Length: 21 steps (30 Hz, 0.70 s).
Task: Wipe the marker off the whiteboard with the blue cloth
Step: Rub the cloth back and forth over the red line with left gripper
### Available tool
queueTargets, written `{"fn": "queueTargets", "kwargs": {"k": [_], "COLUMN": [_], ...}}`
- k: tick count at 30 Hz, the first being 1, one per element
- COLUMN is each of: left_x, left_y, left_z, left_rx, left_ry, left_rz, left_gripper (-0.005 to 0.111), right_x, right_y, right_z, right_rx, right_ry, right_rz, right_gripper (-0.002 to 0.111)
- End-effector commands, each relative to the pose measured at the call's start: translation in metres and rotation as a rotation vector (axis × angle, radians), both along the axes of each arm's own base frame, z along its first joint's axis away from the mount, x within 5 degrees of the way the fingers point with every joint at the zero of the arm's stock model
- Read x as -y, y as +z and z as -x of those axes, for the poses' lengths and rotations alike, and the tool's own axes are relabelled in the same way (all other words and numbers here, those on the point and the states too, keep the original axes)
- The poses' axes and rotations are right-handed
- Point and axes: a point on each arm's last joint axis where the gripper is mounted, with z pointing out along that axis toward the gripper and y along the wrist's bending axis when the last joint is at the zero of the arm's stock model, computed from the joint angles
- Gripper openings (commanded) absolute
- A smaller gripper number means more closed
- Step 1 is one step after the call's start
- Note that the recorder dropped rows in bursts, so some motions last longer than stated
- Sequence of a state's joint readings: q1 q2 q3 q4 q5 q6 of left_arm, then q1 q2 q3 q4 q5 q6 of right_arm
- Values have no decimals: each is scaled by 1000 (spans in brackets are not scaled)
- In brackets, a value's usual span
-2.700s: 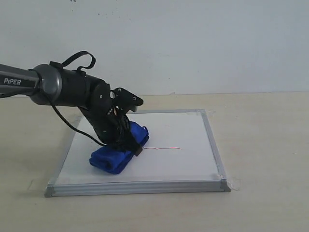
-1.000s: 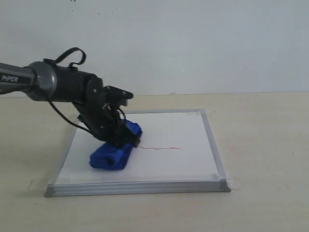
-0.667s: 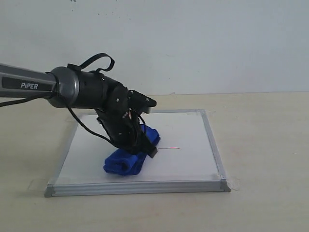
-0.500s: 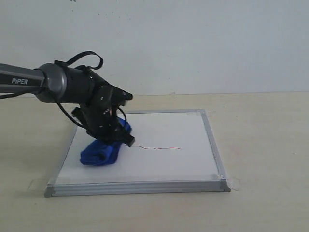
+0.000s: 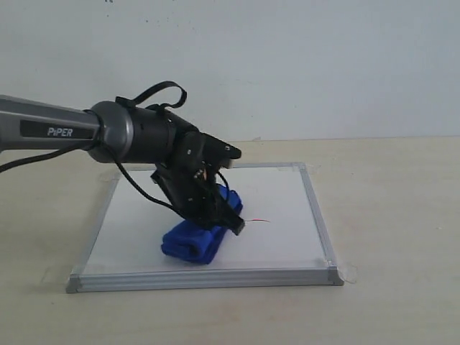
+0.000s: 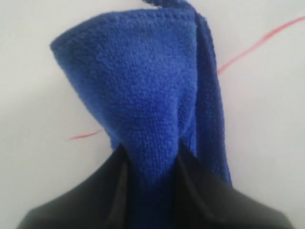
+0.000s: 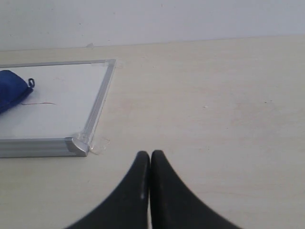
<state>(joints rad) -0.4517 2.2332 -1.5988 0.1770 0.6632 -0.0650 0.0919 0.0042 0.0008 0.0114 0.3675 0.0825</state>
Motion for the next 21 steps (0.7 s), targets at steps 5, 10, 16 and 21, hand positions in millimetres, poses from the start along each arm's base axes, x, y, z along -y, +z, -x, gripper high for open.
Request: {"fn": "queueTargets", "kwargs": {"k": [5,10,16,21], "left_x": [0,-62,-75,-15], "left_y": [-14,-10,-11,-18], "left_z": [0,-20,-23,-5], "left_rx": [4,-19,-67,-112], "left_ry": [5,197,288,50], "left_rz": [-61,-154,-57,51], "left_gripper": [4,4,4,4], "right_x": [0,0,0,0], "right_y": [2,2,2,2], "right_z": [0,0,0,0], "right_rx": [24,24,23,23], "right_ry": [-1,-1,-2,-2], "right_rz": [0,0,-1,-1], "right_gripper": [0,0,0,0]}}
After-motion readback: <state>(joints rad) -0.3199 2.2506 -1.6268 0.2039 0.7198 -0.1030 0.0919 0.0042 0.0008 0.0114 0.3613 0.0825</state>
